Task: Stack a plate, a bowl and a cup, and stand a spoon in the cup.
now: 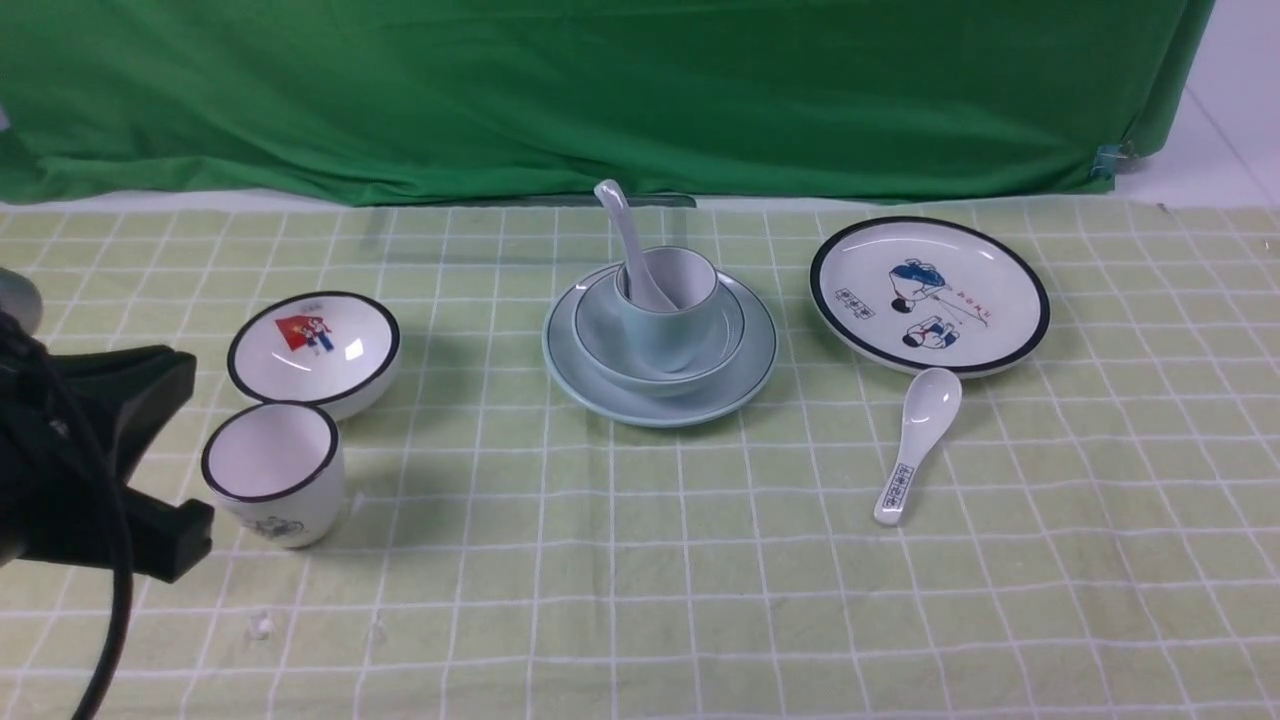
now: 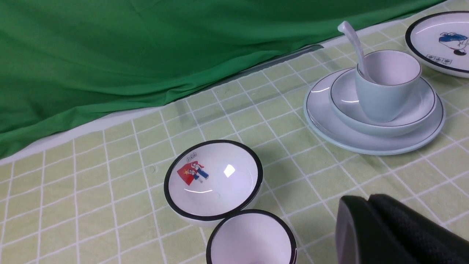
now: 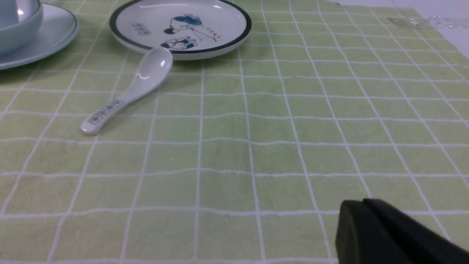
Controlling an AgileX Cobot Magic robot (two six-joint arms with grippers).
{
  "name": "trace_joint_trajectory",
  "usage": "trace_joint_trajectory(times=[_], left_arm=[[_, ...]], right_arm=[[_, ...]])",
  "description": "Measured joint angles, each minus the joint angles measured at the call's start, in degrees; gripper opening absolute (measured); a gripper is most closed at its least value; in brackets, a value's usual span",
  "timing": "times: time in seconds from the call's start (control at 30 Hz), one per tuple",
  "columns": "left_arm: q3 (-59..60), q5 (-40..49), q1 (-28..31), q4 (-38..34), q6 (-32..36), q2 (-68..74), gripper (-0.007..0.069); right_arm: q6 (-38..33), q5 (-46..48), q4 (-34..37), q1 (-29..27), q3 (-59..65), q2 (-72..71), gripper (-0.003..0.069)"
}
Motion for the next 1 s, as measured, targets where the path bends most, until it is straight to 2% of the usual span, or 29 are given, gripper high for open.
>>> trace_joint_trajectory(times=[0.27,0.37,0.47,0.53,0.57,0.6,0.63,0.67,0.7,0.77,0.83,0.9,1.0], left_arm=[[0.1,-0.1,0.0,0.0,0.0,0.0,-0.0031],[2.3,-2.6,0.1,0.0,0.0,-1.8,-0.0031],[8.3,-9.8,0.6,0.0,0.0,-6.8,-0.0031],[14.2,-18.5,1.0,0.0,0.0,-11.5,-0.0031],[14.8,-19.4,1.1,0.0,0.0,-11.9,-0.0031],[21.4,-26.8,1.4,0.0,0.0,-15.5,-0.0031],[22.1,-28.6,1.4,0.1,0.0,-16.4,-0.0031],[27.9,-34.6,2.3,0.5,0.8,-20.2,-0.0031],[29.9,-35.9,3.0,1.1,1.7,-22.1,-0.0031],[31.5,-34.2,4.7,5.2,1.2,-26.7,-0.0031],[31.7,-30.4,5.8,8.1,-2.5,-30.2,-0.0031],[31.8,-28.8,6.0,8.0,-3.6,-31.3,-0.0031],[31.9,-24.8,6.5,3.6,-6.5,-32.9,-0.0031]], right_arm=[[0.0,0.0,0.0,0.0,0.0,0.0,0.0044],[0.0,0.0,0.0,0.0,0.0,0.0,0.005],[0.0,0.1,0.0,0.0,0.0,0.1,0.0054],[0.0,0.2,0.0,0.0,0.0,0.2,0.0059],[0.0,0.2,0.0,0.0,0.0,0.2,0.0059],[0.0,0.2,0.0,-0.1,0.0,0.2,0.006],[0.0,0.2,0.0,-0.1,0.0,0.2,0.006],[0.0,0.2,0.0,-0.1,0.0,0.2,0.0062],[0.0,0.2,0.0,-0.1,0.0,0.2,0.0064],[0.0,0.2,0.0,-0.1,0.0,0.2,0.0069],[0.0,0.2,0.0,-0.1,0.0,0.2,0.0073],[0.0,0.2,0.0,-0.1,0.0,0.2,0.0077],[0.1,0.2,0.0,-0.1,0.0,0.2,0.0092]])
